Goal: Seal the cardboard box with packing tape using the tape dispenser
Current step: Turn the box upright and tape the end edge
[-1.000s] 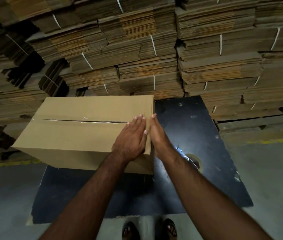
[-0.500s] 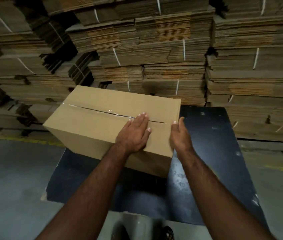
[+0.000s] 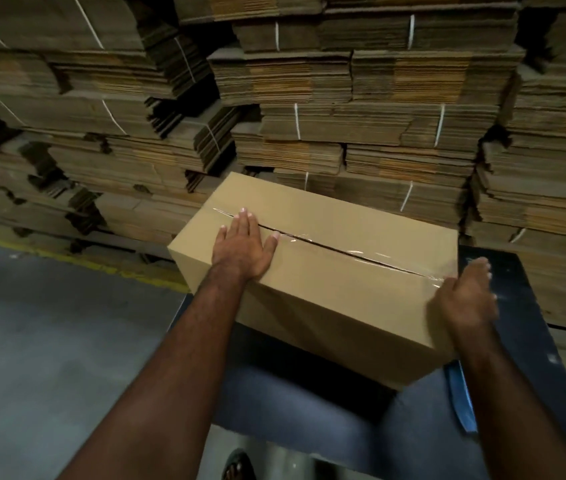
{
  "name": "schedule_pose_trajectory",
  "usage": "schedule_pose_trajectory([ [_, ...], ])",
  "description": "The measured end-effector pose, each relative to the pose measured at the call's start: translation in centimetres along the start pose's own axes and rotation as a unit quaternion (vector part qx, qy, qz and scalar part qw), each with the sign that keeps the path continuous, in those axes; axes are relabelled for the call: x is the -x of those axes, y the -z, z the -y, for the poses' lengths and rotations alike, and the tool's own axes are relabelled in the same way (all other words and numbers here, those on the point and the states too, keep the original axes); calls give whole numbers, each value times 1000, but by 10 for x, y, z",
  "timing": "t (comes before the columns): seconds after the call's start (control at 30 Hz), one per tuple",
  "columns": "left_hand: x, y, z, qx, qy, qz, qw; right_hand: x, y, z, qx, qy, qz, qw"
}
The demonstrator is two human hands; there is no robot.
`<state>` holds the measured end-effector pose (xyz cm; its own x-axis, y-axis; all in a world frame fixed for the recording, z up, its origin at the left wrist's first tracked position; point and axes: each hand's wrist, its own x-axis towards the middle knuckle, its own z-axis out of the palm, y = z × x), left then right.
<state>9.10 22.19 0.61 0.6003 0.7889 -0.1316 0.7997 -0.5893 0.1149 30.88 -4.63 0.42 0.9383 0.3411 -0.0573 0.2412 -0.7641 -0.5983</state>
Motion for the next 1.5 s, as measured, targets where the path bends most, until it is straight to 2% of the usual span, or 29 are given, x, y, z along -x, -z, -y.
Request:
schedule_pose_trajectory([
  [0.07,-13,5,26,9,5,-8,1000,12,-5,30,33,70,-51,996],
  [0.13,-24,8,52,11,26,-29,999,22,-24,71,38,144,-54,987],
  [0.23,-44,14,97,3,79,-64,995,34,-72,140,53,230,4,972],
  [0.33,-65,25,137,125,131,-71,981,45,-124,209,61,303,74,948],
  [0.37,-68,30,145,170,128,-79,974,49,-139,228,64,325,95,939],
  [0.5,-45,34,150,229,105,-77,965,60,-183,280,97,381,159,906],
  [0.57,-31,19,152,325,75,-71,940,63,-197,285,133,386,168,897],
  [0.67,-15,7,156,490,15,-50,870,68,-208,278,177,379,172,892],
  [0.73,-9,6,158,557,-10,-17,830,68,-210,275,190,380,172,889],
  [0.77,-9,5,158,566,-14,5,824,67,-211,274,194,381,173,887],
  [0.93,-22,3,162,502,22,117,857,67,-212,275,208,381,177,883],
  [1.0,-25,3,164,434,13,125,892,63,-206,276,202,389,177,881],
  [1.07,-20,1,165,321,-2,43,946,51,-195,273,200,385,153,888],
  [1.13,-5,5,157,268,-51,-64,960,37,-179,265,206,345,128,907],
  [1.17,5,7,148,239,-89,-77,964,28,-171,260,213,323,118,914],
  [1.3,37,6,112,60,-185,-9,981,-6,-132,227,266,246,119,925],
  [1.43,28,5,108,5,-208,-81,975,-35,-91,189,267,157,127,942],
  [1.5,12,11,108,-16,-191,-119,974,-45,-80,174,268,146,123,944],
])
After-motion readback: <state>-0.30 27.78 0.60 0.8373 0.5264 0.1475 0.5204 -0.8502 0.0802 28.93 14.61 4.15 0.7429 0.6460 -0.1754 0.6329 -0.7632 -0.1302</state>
